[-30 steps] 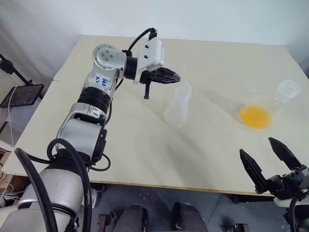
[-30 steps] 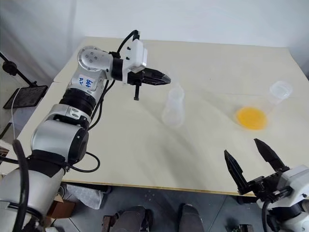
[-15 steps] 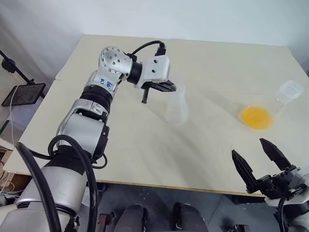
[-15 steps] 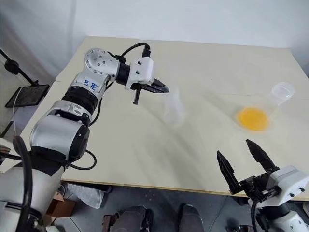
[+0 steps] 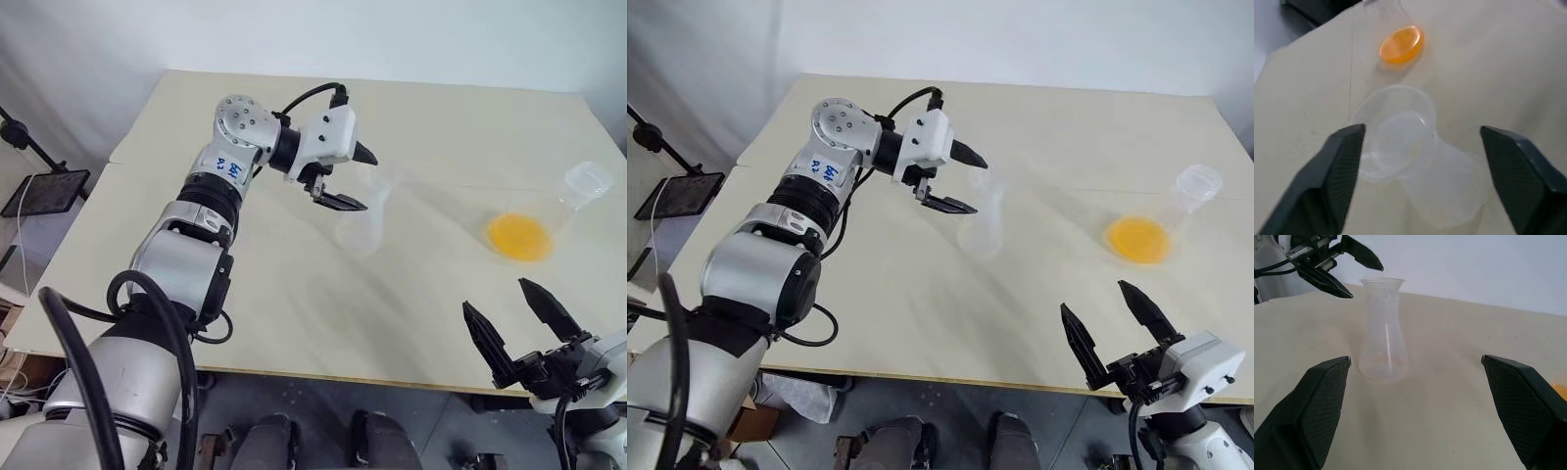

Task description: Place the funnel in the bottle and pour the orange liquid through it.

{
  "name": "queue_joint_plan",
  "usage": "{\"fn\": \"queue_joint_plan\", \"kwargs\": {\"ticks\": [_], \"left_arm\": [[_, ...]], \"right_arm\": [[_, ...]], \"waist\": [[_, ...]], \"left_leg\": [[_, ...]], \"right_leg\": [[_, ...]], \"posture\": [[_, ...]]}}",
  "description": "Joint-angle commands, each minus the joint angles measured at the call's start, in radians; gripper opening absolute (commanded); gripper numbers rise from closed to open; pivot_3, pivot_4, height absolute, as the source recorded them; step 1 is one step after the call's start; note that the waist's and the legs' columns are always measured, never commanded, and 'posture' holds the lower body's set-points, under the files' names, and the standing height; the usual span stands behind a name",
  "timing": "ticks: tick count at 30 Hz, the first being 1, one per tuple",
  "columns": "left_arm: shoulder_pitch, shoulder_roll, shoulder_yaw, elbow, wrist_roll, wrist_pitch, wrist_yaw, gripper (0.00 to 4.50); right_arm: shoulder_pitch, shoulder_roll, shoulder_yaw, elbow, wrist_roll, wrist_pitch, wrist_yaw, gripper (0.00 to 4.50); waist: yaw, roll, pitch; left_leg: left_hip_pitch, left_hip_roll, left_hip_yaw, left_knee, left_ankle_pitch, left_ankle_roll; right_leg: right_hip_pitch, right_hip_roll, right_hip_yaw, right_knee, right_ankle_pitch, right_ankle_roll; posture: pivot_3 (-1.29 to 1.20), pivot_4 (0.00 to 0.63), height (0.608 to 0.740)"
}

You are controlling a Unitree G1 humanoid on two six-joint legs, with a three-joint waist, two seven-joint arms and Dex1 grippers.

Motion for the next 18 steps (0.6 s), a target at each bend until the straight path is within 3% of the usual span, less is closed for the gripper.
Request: {"fn": "queue_joint_plan", "kwargs": {"ticks": [1, 8, 11, 18], "left_arm": [[0.036, 0.041, 0.096, -0.016, -0.112, 0.087, -0.107, 4.44], [0.237, 0.168, 0.223, -0.131, -0.251, 0.222, -0.184, 4.44], [0.398, 0.222, 0.249, -0.282, -0.312, 0.274, -0.197, 4.44], [0.72, 0.269, 0.272, -0.728, -0.423, 0.476, -0.059, 4.44]], "right_arm": [[0.004, 0.002, -0.019, -0.001, -0.001, -0.035, -0.011, 4.5], [0.04, 0.039, -0.12, 0.04, 0.02, -0.107, -0.039, 4.5], [0.098, 0.1, -0.177, 0.077, 0.016, -0.17, -0.05, 4.5], [0.154, 0.226, -0.244, 0.171, -0.025, -0.313, -0.1, 4.5]], "waist": [[-0.009, 0.0, 0.0], [-0.018, 0.0, 0.0], [-0.018, 0.001, -0.001], [-0.014, 0.001, -0.001]], "left_leg": [[0.0, 0.0, 0.0, 0.0, 0.0, 0.0], [0.001, 0.001, -0.001, 0.0, 0.0, 0.0], [0.002, 0.001, -0.002, -0.001, 0.0, -0.001], [0.001, -0.001, -0.007, 0.001, 0.0, -0.001]], "right_leg": [[0.0, 0.0, 0.0, 0.0, 0.0, 0.0], [-0.001, 0.0, 0.0, 0.002, 0.0, 0.0], [-0.001, 0.0, 0.0, 0.003, 0.0, 0.0], [0.002, -0.003, 0.007, 0.002, 0.0, 0.0]], "posture": [[0.0, 0.15, 0.74], [0.0, 0.15, 0.74], [0.0, 0.15, 0.74], [0.0, 0.15, 0.74]]}}
